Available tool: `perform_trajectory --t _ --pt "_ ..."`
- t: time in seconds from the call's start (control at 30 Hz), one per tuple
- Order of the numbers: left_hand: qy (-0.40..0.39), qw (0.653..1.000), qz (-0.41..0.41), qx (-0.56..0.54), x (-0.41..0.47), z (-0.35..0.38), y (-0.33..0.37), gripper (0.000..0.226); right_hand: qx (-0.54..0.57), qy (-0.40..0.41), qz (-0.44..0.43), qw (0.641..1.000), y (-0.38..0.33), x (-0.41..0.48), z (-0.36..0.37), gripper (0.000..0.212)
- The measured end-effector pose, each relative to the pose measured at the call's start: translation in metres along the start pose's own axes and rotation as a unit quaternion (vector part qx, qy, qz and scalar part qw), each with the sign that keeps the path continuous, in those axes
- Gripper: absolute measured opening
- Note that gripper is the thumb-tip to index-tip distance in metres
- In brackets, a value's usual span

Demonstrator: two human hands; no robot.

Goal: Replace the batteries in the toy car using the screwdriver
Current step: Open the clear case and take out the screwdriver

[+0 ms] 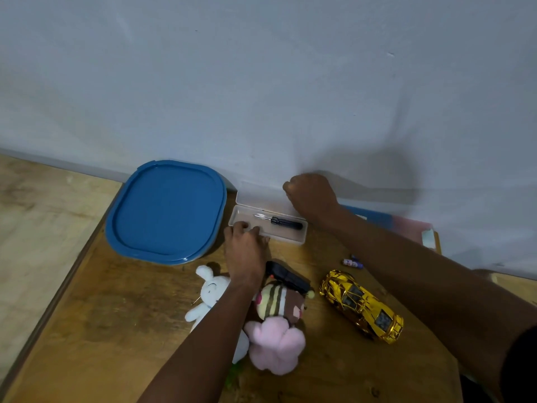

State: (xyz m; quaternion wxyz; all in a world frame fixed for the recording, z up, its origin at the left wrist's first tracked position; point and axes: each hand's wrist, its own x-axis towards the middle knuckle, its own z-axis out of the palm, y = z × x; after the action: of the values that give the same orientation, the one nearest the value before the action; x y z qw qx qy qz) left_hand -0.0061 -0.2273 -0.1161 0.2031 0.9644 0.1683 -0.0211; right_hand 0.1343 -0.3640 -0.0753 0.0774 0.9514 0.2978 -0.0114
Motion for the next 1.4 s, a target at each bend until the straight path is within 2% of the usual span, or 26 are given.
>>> perform_trajectory --t 0.1,0.3,0.43,0.53,0.63,0.77,0.9,1.07,1.4 --pt "-0.003 0.999 -0.014 -0.043 0.005 0.002 -0.003 0.035 0.042 -0.032 0.028 0.998 0.000 -0.007 0.011 0.004" --pt "-0.001 0.998 -0.008 -0.069 0.008 0.003 -0.003 0.035 0.128 0.061 0.047 0.989 0.007 -0.029 0.031 0.016" --pt "-0.007 0.997 -0.003 -0.082 0.011 0.006 0.000 0.034 0.142 0.075 0.053 0.986 0.003 -0.039 0.031 0.019" --pt "-0.012 0.996 -0.011 -0.085 0.013 0.008 0.002 0.034 0.156 0.073 0.022 0.985 -0.004 -0.044 0.033 0.019" --pt "-0.012 0.996 -0.014 -0.084 0.012 0.007 0.004 0.036 0.152 0.025 0.007 0.988 -0.011 -0.044 0.035 0.019" --pt "-0.014 0.997 -0.007 -0.078 0.009 0.004 0.005 0.036 0.105 0.060 -0.027 0.992 -0.018 -0.045 0.037 0.017" --pt "-0.010 0.998 -0.003 -0.069 0.008 0.005 0.006 0.036 0.097 0.027 -0.015 0.995 -0.024 -0.047 0.036 0.019" --pt "-0.016 0.997 -0.007 -0.070 0.006 0.004 0.006 0.037 0.104 0.031 -0.034 0.993 -0.027 -0.053 0.036 0.004" --pt "-0.025 0.998 0.024 -0.051 0.009 0.006 -0.001 0.034 0.070 -0.015 0.017 0.997 -0.030 -0.044 0.034 0.017"
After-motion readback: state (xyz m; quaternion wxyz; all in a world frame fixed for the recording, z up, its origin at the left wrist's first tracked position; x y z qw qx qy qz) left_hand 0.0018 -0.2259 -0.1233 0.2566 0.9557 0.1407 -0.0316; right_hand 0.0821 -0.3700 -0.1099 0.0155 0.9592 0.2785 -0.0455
